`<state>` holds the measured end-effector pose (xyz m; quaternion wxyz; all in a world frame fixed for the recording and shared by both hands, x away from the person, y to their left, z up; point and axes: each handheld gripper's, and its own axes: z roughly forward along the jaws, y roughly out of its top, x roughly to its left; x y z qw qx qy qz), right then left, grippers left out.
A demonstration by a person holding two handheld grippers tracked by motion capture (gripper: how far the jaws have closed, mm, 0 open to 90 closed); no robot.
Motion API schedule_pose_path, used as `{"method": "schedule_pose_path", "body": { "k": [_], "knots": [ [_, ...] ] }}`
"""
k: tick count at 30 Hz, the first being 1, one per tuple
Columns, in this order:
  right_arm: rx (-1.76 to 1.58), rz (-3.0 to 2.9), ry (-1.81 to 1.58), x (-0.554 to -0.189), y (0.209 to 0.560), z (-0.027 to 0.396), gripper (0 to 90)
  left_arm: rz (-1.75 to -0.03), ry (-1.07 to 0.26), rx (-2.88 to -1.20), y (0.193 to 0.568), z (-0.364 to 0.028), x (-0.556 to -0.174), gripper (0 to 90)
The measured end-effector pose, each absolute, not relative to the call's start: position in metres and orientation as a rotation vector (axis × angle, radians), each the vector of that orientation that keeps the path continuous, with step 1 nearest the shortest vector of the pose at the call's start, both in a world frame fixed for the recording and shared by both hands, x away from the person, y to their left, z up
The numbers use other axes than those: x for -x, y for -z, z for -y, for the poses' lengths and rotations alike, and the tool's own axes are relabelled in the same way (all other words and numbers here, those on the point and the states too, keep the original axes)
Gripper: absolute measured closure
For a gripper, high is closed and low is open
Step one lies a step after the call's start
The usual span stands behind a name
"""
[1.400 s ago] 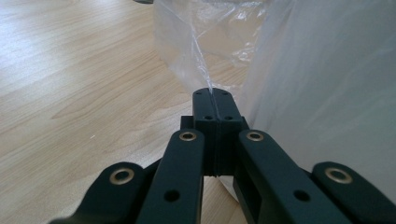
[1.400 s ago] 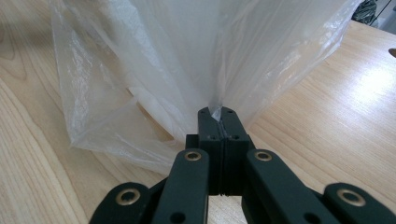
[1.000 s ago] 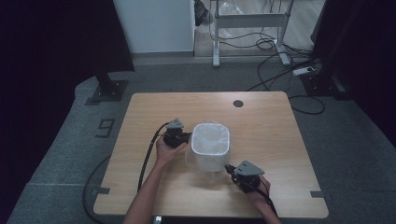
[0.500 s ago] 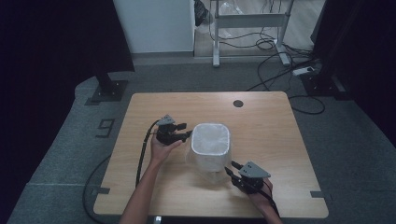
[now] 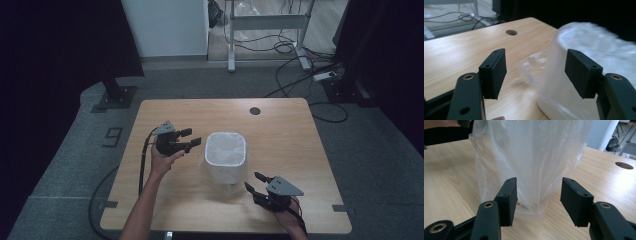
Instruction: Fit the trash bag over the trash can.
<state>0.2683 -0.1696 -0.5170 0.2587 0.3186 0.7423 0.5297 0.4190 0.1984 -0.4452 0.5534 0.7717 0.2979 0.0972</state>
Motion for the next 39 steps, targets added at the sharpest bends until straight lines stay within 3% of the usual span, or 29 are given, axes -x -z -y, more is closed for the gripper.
{"method": "schedule_pose_path", "body": {
  "k": [12,31,39],
  "knots": [
    [-0.922,-2.006,-1.546,-0.267,0.508,0.191,45.7,-0.574,-0.22,-1.89,0.402,-0.19,-0.393,36.9],
    [-0.922,-1.986,-1.557,-0.268,0.505,0.202,47.2,-0.497,-0.166,-1.963,0.4,-0.177,-0.397,36.7],
    [-0.932,-1.979,-1.545,-0.269,0.506,0.204,47.6,-0.457,-0.192,-2.036,0.391,-0.16,-0.397,41.7]
  ]
}}
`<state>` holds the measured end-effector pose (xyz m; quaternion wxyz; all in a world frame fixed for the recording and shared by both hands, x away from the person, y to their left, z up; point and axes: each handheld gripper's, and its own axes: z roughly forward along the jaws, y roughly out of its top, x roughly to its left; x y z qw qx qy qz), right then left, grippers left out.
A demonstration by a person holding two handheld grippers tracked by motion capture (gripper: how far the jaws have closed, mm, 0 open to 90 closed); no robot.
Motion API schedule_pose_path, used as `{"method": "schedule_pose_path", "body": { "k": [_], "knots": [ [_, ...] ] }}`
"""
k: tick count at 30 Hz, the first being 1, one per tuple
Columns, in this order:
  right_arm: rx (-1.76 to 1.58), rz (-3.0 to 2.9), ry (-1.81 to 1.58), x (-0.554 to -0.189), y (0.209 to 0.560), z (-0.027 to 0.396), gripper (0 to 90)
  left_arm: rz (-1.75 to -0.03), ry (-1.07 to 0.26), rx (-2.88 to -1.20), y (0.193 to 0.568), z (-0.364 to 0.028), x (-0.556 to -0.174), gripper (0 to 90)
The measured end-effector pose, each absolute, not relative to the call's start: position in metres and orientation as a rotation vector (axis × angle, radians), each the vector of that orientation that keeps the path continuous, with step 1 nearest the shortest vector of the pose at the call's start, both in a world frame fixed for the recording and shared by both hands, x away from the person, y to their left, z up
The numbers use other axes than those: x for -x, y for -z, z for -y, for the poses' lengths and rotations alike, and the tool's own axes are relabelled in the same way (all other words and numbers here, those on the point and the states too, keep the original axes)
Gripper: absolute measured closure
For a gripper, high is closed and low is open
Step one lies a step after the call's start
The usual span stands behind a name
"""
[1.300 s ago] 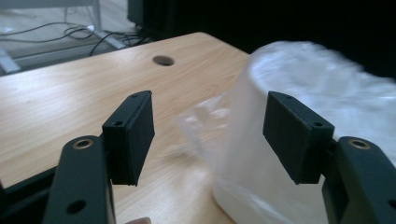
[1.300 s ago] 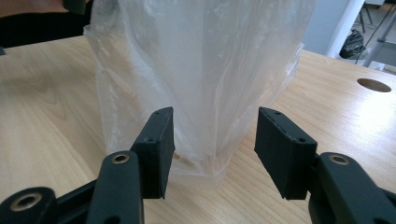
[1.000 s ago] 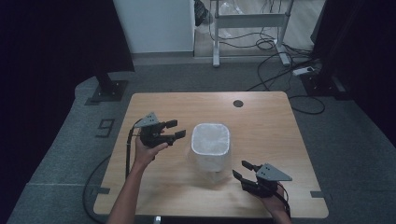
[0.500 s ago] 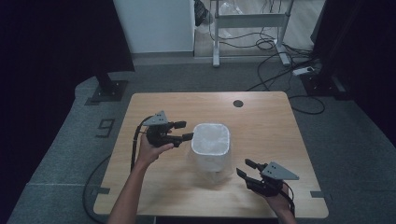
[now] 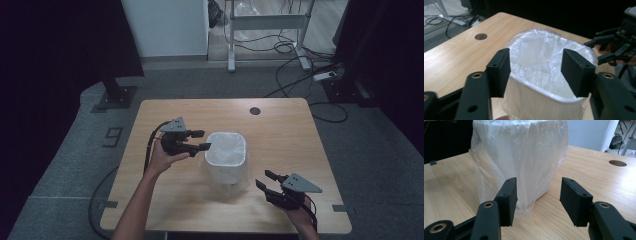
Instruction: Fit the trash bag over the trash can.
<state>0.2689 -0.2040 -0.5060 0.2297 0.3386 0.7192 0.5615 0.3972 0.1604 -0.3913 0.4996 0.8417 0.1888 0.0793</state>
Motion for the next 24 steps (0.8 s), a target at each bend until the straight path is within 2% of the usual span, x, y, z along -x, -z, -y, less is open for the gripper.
{"method": "schedule_pose_path", "body": {
  "k": [15,24],
  "knots": [
    [-0.939,-1.973,-1.547,-0.269,0.505,0.208,48.2,-0.394,-0.136,-2.128,0.388,-0.137,-0.402,43.6],
    [-0.971,-1.976,-1.525,-0.27,0.507,0.209,48.6,-0.386,-0.13,-2.294,0.394,-0.115,-0.409,44.9]
  ]
}}
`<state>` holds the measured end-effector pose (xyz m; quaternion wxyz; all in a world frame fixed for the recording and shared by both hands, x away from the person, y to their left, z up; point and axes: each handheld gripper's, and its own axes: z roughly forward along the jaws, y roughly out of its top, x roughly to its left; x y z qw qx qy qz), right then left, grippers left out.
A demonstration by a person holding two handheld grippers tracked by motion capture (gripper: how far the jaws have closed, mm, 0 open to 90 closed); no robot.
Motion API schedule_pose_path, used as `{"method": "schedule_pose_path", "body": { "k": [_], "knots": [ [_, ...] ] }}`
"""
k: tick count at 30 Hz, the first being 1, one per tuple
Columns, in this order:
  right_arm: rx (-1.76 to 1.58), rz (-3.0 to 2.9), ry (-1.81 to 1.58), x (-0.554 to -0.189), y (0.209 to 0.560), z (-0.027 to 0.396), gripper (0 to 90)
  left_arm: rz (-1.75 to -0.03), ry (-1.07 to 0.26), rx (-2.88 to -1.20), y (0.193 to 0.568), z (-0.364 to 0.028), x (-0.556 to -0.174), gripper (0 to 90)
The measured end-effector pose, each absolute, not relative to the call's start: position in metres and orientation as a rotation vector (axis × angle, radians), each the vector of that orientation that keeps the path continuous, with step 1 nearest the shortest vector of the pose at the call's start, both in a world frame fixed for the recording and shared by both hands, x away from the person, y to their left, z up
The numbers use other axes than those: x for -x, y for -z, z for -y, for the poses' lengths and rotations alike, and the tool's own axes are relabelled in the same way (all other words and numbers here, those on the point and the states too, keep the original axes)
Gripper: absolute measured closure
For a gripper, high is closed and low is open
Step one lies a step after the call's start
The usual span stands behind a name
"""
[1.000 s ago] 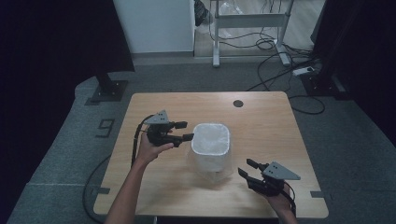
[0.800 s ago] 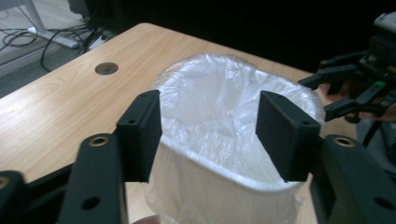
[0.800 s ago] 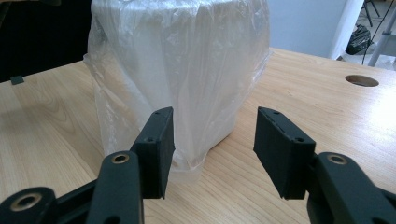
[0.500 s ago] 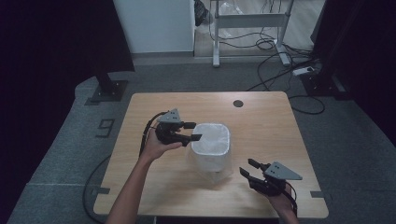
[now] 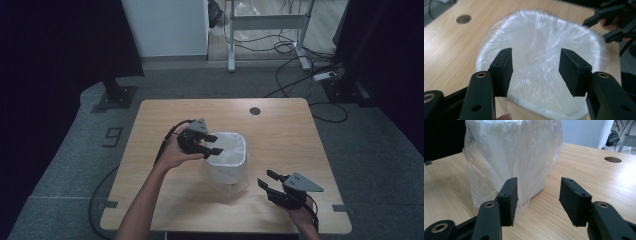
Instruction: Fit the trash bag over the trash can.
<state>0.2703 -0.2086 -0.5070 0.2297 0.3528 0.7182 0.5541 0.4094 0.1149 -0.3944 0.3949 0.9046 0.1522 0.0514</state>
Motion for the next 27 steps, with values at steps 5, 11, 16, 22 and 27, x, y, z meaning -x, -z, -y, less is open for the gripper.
{"method": "schedule_pose_path", "body": {
  "k": [5,11,16,22,27],
  "knots": [
    [-0.945,-2.0,-1.519,-0.27,0.507,0.207,48.6,-0.381,-0.148,-2.359,0.397,-0.108,-0.412,48.4],
    [-0.944,-2.007,-1.519,-0.27,0.508,0.206,48.6,-0.372,-0.197,-2.454,0.398,-0.095,-0.411,53.6],
    [-0.947,-2.003,-1.52,-0.27,0.507,0.206,48.7,-0.39,-0.211,-2.522,0.402,-0.088,-0.412,55.6],
    [-0.949,-2.006,-1.516,-0.271,0.508,0.206,48.6,-0.384,-0.207,-2.564,0.403,-0.081,-0.414,55.2],
    [-0.95,-2.008,-1.511,-0.271,0.509,0.206,48.6,-0.389,-0.207,-2.59,0.404,-0.076,-0.416,54.2]
  ]
}}
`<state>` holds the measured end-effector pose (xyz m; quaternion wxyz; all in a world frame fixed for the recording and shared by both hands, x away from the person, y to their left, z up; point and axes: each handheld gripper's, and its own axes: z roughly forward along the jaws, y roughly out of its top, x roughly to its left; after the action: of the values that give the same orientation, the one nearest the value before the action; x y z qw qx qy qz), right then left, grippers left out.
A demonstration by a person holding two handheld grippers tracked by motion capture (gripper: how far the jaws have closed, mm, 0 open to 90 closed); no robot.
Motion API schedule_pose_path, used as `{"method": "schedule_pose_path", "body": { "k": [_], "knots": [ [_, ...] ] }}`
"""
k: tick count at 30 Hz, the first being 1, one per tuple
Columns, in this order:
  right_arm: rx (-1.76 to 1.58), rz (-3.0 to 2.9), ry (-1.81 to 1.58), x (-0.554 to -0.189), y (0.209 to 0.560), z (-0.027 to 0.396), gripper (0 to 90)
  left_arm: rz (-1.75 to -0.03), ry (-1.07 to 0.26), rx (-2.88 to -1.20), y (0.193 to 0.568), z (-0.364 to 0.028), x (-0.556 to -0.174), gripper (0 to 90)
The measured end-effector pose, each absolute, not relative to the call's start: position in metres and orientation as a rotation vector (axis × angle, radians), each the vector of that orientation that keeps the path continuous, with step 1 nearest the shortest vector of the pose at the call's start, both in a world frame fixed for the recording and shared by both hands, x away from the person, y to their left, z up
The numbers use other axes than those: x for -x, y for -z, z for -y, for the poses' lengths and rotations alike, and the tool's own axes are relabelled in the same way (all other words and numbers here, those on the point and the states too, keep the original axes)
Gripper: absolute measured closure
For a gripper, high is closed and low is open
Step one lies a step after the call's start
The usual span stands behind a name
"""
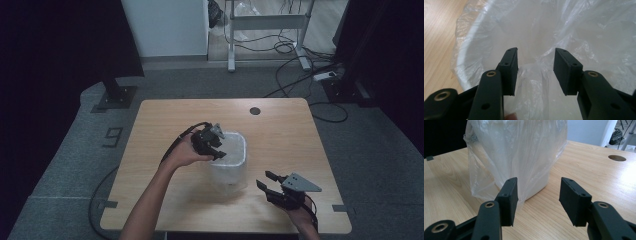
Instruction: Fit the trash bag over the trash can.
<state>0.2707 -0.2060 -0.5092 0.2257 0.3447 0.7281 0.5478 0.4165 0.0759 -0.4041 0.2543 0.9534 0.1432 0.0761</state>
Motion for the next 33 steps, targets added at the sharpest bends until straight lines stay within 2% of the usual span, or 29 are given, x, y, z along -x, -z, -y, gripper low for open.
{"method": "schedule_pose_path", "body": {
  "k": [6,14,20,33],
  "knots": [
    [-0.953,-2.006,-1.506,-0.271,0.51,0.207,48.3,-0.393,-0.205,-2.587,0.402,-0.079,-0.416,50.4],
    [-0.952,-2.006,-1.502,-0.271,0.51,0.206,47.7,-0.403,-0.171,-2.464,0.386,-0.095,-0.415,48.5],
    [-0.954,-2.008,-1.5,-0.271,0.511,0.205,47.6,-0.386,-0.177,-2.411,0.381,-0.096,-0.414,50.7],
    [-0.961,-2.01,-1.497,-0.272,0.513,0.206,47.6,-0.306,-0.134,-2.412,0.385,-0.06,-0.416,58.1]
  ]
}}
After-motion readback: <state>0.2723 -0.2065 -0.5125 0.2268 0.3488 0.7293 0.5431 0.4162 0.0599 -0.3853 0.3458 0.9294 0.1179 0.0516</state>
